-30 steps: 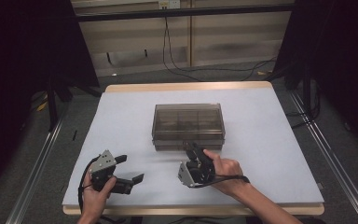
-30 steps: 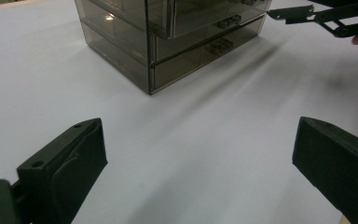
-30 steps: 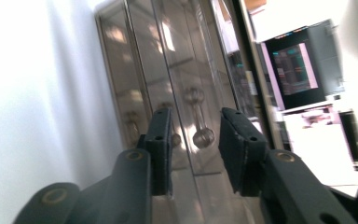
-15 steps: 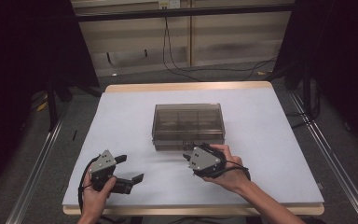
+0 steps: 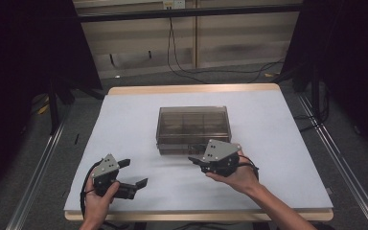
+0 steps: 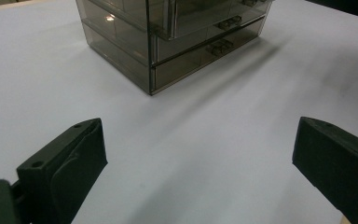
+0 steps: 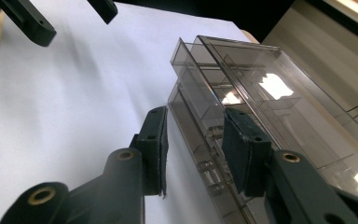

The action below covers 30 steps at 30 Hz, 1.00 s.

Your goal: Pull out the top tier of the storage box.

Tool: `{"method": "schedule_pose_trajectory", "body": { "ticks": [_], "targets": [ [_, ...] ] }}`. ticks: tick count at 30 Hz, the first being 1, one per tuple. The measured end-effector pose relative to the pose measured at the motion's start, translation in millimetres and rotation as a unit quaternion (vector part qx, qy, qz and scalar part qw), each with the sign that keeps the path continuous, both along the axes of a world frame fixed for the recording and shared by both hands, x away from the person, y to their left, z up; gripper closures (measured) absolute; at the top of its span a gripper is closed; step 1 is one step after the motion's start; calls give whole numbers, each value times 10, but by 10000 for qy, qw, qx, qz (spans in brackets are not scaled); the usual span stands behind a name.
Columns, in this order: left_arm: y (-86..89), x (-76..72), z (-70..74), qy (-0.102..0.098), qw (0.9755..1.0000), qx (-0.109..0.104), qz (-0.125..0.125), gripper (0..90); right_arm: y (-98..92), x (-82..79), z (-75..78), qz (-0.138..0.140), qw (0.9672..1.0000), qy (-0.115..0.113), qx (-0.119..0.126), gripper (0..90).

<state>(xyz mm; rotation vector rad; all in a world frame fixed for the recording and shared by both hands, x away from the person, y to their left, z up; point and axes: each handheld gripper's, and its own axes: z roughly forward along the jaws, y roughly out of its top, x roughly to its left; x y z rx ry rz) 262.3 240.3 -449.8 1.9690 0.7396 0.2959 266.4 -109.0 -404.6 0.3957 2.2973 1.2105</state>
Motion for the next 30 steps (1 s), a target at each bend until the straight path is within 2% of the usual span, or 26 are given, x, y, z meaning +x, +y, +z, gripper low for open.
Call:
{"method": "schedule_pose_trajectory", "body": {
  "ticks": [5,7,10,13,14,15,19,24,28,30],
  "targets": [
    [-3,0,-1,4,10000,-11,7,26,-75,58,47,113,9995,264,153,625],
    [-1,1,-1,4,10000,1,3,26,-101,66,63,108,9994,252,212,633],
    [-4,-1,-2,17,10000,-9,5,26,-143,94,101,166,9987,390,266,634],
    [-6,-1,-3,23,10000,-6,0,26,-183,143,125,278,9975,565,329,626],
    [-5,-2,-2,19,10000,-1,5,26,-196,167,127,381,9961,724,344,626],
    [-4,-2,-1,7,10000,8,1,26,-201,178,124,396,9955,788,355,626],
    [-8,-1,-3,16,10000,5,-7,26,-220,206,124,395,9949,890,281,632],
    [-3,1,0,3,10000,9,3,26,-263,269,145,465,9924,1121,187,636],
    [-1,1,1,-17,10000,33,-8,26,-315,314,173,449,9917,1197,137,646],
    [-7,0,-3,18,10000,12,0,26,-346,331,211,433,9923,1161,75,660]
  ]
}}
